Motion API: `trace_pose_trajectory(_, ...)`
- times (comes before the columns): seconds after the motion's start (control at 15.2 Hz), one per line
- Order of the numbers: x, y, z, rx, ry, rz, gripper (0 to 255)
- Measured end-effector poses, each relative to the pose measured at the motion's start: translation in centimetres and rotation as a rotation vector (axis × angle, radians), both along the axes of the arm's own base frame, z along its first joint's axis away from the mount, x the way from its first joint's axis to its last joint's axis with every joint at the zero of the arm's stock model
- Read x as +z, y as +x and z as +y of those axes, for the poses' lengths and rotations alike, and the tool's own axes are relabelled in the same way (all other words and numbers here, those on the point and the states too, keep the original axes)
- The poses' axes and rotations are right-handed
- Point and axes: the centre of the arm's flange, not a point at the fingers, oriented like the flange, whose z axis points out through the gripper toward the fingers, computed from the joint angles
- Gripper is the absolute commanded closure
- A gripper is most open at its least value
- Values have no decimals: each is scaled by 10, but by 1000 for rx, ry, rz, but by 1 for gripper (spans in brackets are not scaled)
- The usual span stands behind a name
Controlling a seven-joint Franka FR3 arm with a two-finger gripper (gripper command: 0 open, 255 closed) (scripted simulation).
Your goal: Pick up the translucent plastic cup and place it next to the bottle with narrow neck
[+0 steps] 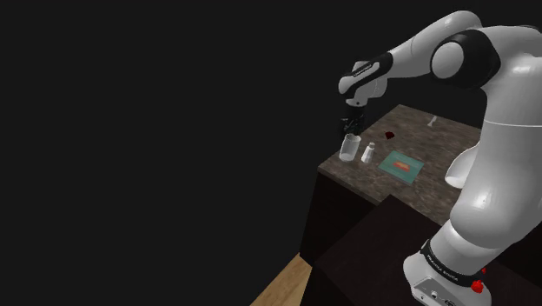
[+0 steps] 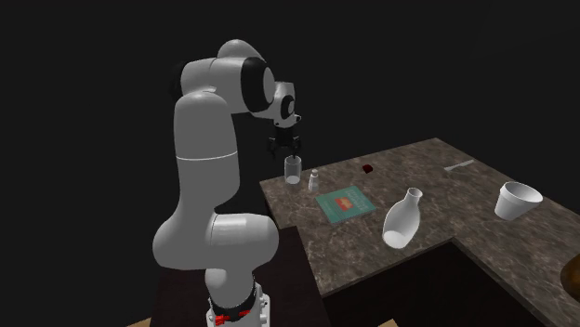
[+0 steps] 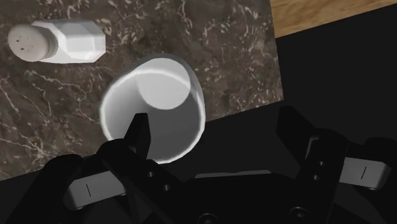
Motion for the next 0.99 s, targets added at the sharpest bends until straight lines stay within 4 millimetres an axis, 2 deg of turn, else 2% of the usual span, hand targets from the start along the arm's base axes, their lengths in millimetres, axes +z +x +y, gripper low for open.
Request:
trace_pose_trajectory(0.33,-5,-2,-3,2,14,-7,0)
trace_pose_trajectory(0.4,-27,-3,-4,-2,4,-5,0)
trace_pose_trajectory(0.53,-42,-1,-7,-3,-4,-3,0)
trace_pose_trajectory(0.92,-43,0,-7,-7,-8,-10,0)
trace_pose_trajectory(0.99,-43,0,-7,-7,-7,-9,255)
